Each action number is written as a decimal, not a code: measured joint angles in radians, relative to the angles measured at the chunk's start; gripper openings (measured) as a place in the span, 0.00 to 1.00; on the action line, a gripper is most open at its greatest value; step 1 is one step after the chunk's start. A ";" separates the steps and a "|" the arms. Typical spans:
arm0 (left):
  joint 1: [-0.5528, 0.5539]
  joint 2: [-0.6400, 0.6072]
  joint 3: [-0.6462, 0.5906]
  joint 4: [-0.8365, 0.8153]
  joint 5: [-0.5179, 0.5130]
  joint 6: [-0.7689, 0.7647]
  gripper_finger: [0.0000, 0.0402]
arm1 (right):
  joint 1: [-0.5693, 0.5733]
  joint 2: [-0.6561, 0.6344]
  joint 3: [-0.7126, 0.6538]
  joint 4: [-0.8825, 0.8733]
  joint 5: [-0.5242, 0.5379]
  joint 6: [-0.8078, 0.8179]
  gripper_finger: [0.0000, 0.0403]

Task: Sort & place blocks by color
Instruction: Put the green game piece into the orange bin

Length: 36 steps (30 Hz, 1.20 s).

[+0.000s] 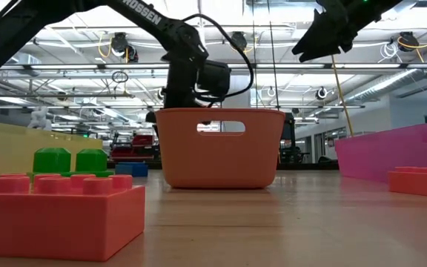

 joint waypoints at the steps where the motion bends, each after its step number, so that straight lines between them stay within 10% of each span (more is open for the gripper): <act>1: 0.004 0.000 0.001 -0.011 0.027 -0.020 0.53 | 0.000 0.000 0.000 0.000 0.000 0.004 0.67; 12: 0.013 0.000 -0.001 0.040 0.119 -0.039 0.85 | 0.000 0.000 0.000 0.000 0.000 0.008 0.67; 20: 0.023 0.022 -0.001 0.113 0.176 -0.033 0.91 | 0.000 0.000 0.000 0.001 0.000 0.008 0.67; 27: 0.015 0.079 -0.001 0.097 0.177 -0.040 0.81 | 0.000 0.000 0.000 -0.001 0.000 0.008 0.67; 36: 0.020 0.059 -0.002 0.076 0.103 -0.026 0.41 | 0.000 0.000 0.000 0.000 0.000 0.005 0.67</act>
